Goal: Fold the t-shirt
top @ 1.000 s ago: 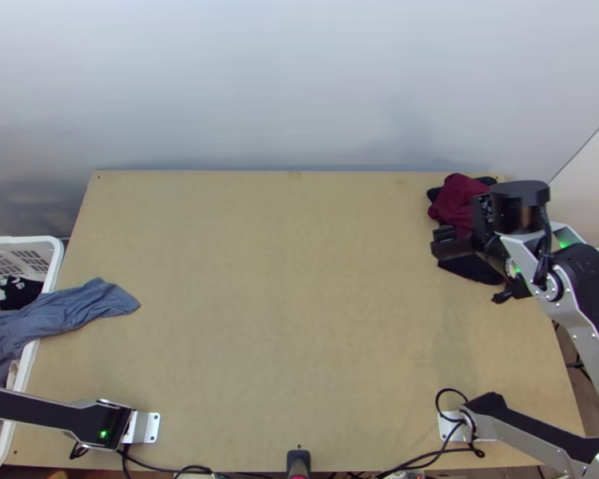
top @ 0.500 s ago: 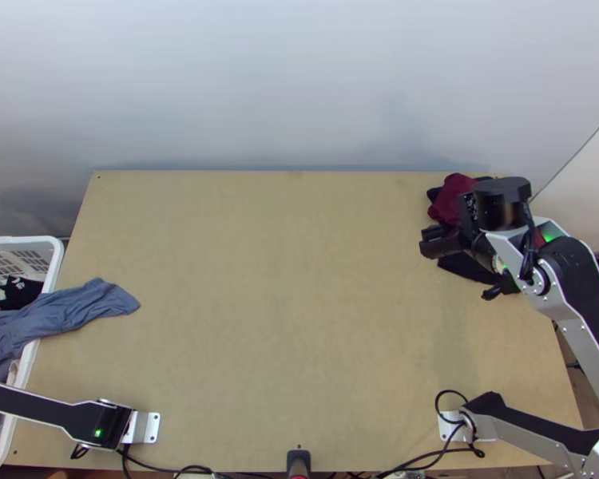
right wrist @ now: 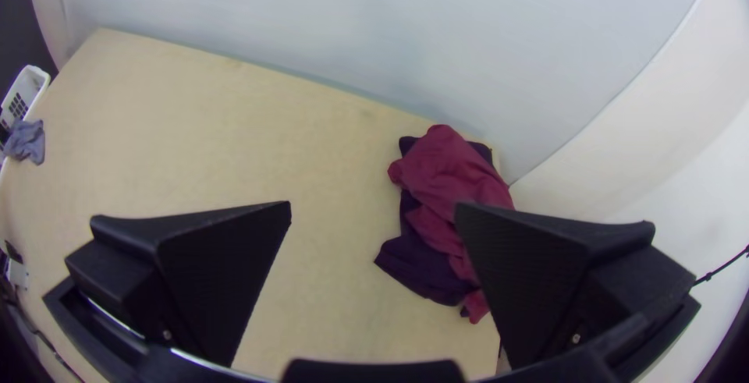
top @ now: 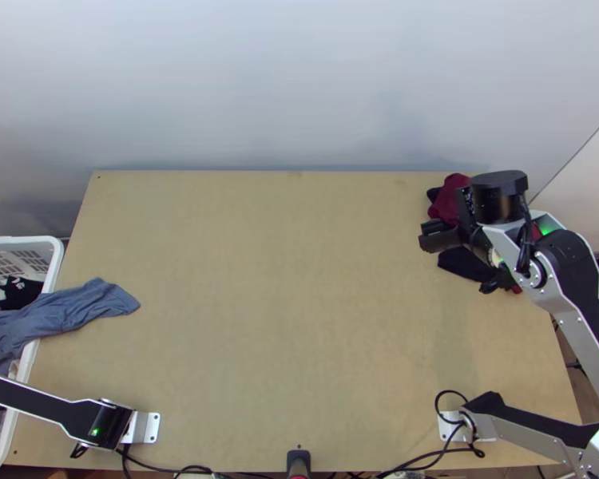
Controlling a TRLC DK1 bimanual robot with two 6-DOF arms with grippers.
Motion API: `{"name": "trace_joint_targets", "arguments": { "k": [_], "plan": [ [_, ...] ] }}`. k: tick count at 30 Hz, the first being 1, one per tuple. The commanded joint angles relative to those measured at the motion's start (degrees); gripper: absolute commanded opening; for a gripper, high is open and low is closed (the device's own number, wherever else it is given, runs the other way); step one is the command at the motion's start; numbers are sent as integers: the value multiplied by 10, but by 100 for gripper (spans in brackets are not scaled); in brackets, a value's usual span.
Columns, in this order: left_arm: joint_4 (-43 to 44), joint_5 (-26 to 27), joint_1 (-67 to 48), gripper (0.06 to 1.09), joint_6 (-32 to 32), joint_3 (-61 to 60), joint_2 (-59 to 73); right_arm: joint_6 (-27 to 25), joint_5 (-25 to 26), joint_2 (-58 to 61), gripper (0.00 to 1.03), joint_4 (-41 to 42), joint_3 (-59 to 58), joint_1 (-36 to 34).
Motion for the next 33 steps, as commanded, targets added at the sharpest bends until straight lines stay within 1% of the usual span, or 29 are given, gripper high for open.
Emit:
{"name": "trace_joint_targets", "arguments": {
  "k": [1, 4, 7, 10, 12, 13, 15, 20, 25, 26, 27, 29, 33],
  "plan": [
    [24, -4, -7, 63, 1, 3, 21, -3, 8, 16, 98, 0, 13, 0],
    [34, -8, -7, 50, 1, 5, 28, -3, 10, 24, 98, 0, 20, 0],
    [35, -15, -5, 31, 1, 7, 29, -4, 10, 32, 98, 0, 28, 0],
    [29, -15, -1, 20, -4, 7, 20, -5, 12, 39, 98, 0, 34, 0],
    [29, -15, 2, 14, -5, 7, 16, -7, 13, 44, 98, 0, 35, 0],
    [24, -15, 5, 14, -7, 7, 11, -8, 14, 46, 98, 0, 35, 0],
    [3, -12, 8, 10, -23, 7, -7, -9, 14, 50, 98, 0, 40, 1],
    [-78, 25, 16, 10, -44, 7, -72, -11, 17, 58, 98, 0, 51, 1],
    [-200, 104, 12, 10, -85, 7, -166, -12, 17, 60, 98, 0, 50, -1],
    [-231, 127, 8, 10, -94, 7, -189, -13, 17, 60, 98, 0, 50, -2],
    [-267, 152, 3, 10, -95, 7, -213, -14, 17, 60, 98, 0, 50, -3],
    [-324, 184, -13, 10, -95, 7, -261, -16, 17, 60, 98, -1, 49, -9],
    [-397, 238, -55, 10, -104, 6, -360, -18, 17, 54, 98, -3, 49, -23]
  ]
}}
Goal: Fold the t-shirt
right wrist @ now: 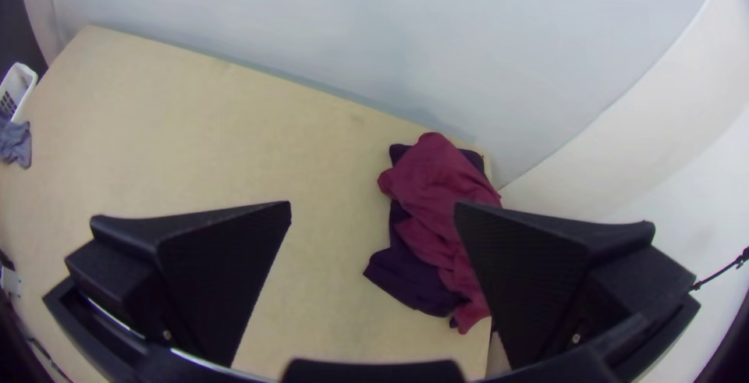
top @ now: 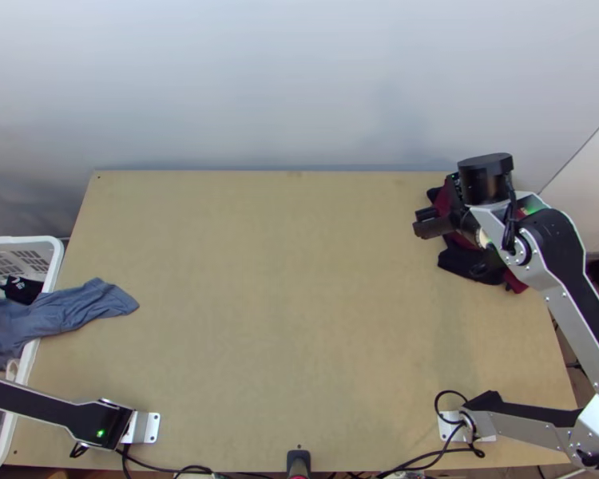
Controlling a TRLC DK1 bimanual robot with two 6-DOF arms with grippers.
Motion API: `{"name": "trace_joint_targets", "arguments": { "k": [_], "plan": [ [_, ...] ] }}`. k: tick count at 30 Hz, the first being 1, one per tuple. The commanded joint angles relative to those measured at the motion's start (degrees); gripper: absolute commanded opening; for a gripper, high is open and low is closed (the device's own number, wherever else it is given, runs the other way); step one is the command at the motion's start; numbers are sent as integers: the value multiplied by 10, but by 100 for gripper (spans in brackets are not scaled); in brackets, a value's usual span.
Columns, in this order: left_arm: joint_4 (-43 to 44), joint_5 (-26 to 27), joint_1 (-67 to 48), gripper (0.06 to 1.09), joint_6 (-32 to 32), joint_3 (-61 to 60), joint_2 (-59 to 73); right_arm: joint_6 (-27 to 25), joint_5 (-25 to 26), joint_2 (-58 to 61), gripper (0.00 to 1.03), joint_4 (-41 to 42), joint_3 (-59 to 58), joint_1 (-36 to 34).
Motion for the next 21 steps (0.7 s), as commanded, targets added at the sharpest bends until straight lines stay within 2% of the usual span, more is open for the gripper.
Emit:
{"name": "trace_joint_targets", "arguments": {
  "k": [1, 8, 11, 14, 17, 19, 21],
  "plan": [
    [-151, 100, -58, 10, -18, -1, -167, -4, 0, -7, 98, -3, 0, -20],
    [-182, 169, -183, 10, -57, -81, -386, -5, -1, -59, 98, -11, -48, -59],
    [-182, 184, -277, 10, -85, -144, -489, -5, -1, -98, 98, -11, -99, -75],
    [-174, 195, -409, 10, -143, -212, -589, -5, -1, -141, 98, -13, -154, -95],
    [-79, 189, -582, 10, -286, -289, -667, 0, -2, -189, 97, -18, -204, -133],
    [25, 151, -688, 10, -408, -342, -700, 4, -3, -220, 97, -27, -234, -160],
    [103, 91, -785, 12, -487, -383, -713, 3, -5, -253, 97, -30, -259, -197]
  ]
}}
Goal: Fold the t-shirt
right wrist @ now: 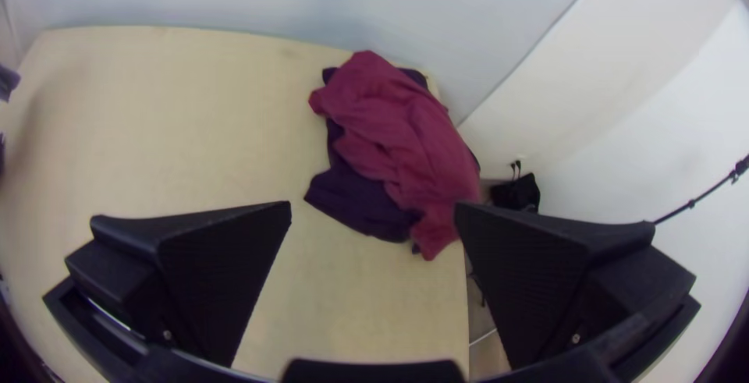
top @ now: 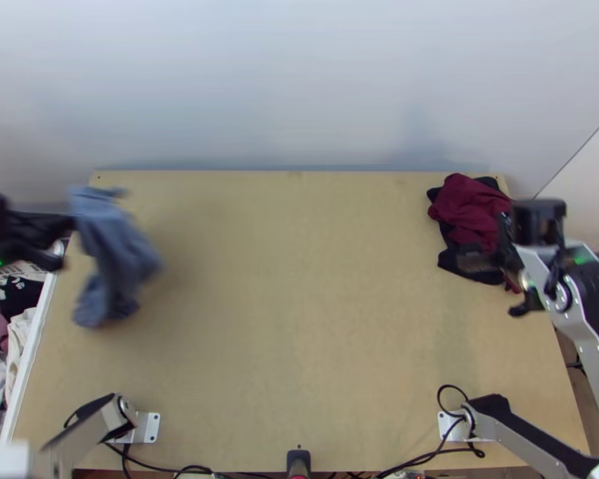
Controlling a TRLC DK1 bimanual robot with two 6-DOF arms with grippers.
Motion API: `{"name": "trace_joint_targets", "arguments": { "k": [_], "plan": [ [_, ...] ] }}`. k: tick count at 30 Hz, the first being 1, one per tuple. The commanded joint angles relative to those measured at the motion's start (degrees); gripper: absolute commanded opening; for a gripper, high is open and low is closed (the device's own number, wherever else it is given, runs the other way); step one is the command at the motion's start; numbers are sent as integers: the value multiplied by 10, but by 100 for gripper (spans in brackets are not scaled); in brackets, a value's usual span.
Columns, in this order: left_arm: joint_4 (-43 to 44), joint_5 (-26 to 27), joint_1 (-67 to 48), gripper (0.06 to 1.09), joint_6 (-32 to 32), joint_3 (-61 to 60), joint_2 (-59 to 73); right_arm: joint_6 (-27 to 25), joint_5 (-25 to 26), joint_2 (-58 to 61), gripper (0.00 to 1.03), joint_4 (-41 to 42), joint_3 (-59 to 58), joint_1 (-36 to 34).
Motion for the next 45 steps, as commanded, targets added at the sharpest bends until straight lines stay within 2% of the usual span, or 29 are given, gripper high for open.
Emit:
{"name": "trace_joint_targets", "arguments": {
  "k": [1, 3, 5, 6, 9, 10, 15, 19, 21, 24, 27, 32, 40, 45],
  "plan": [
    [210, -104, -341, 12, -264, -159, -129, 4, -6, -110, 97, -14, -102, -100],
    [258, -122, -392, 19, -311, -192, -129, 4, -12, -135, 97, -22, -122, -127],
    [284, -122, -419, 27, -330, -218, -124, 4, -14, -157, 97, -29, -135, -137],
    [300, -122, -438, 40, -342, -233, -122, 6, -15, -167, 97, -35, -137, -138],
    [324, -129, -472, 94, -349, -273, -92, 14, -16, -177, 97, -50, -135, -140],
    [325, -129, -478, 106, -347, -278, -75, 18, -18, -177, 97, -55, -131, -141],
    [314, -133, -478, 105, -315, -281, -22, 40, -58, -170, 98, -79, -125, -138],
    [250, -195, -463, 105, -217, -297, -11, 54, -93, -156, 98, -90, -118, -115],
    [220, -227, -430, 104, -174, -326, -13, 73, -97, -144, 98, -90, -113, -79],
    [194, -259, -361, 104, -117, -375, -25, 69, -117, -118, 98, -90, -108, -44],
    [167, -267, -264, 104, -60, -399, -25, 61, -135, -80, 98, -90, -96, 14],
    [117, -268, -148, 103, -4, -408, -20, 47, -136, 12, 98, -89, -48, 142],
    [92, -295, -101, 103, -3, -398, -42, 35, -136, 210, 98, -108, 132, 337],
    [77, -295, -88, 103, -27, -406, -60, 32, -151, 307, 98, -120, 223, 379]
  ]
}}
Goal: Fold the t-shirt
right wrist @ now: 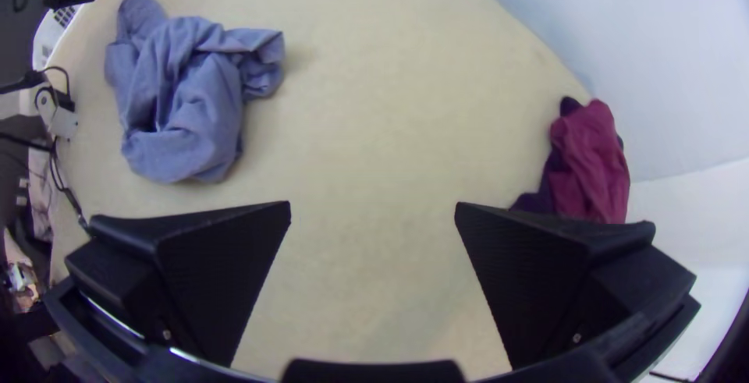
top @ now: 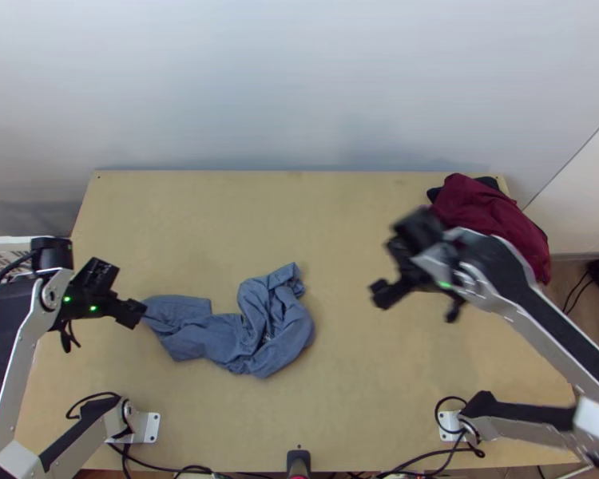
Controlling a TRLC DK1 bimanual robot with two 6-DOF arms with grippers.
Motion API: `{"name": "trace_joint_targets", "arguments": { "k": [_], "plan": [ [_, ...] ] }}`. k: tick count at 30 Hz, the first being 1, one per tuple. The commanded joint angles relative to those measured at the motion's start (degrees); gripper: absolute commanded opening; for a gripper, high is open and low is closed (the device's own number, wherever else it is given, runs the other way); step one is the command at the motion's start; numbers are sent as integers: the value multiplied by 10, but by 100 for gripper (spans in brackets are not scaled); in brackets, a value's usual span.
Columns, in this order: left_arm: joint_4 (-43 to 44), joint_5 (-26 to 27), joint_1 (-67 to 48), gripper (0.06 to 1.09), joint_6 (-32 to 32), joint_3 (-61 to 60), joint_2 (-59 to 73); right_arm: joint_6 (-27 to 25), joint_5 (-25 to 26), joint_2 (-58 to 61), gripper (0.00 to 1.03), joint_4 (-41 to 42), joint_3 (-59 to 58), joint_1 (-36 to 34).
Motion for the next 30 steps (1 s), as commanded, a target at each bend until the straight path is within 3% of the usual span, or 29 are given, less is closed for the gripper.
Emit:
{"name": "trace_joint_targets", "arguments": {
  "k": [1, 5, 12, 21, 30],
  "plan": [
    [-23, -6, 34, 103, -16, -11, -30, -2, -26, 144, 98, -13, 137, 90],
    [-40, -10, 48, 103, -20, -25, -61, 12, -64, 184, 96, -13, 187, 91],
    [-61, -10, 61, 104, -26, -37, -99, 25, -70, 273, 97, -9, 251, 134],
    [-67, -19, 61, 103, -40, -31, -122, 41, -84, 449, 96, -10, 456, 174],
    [-71, -23, 65, 104, -65, -40, -151, 40, -83, 514, 93, -4, 473, 188]
  ]
}}
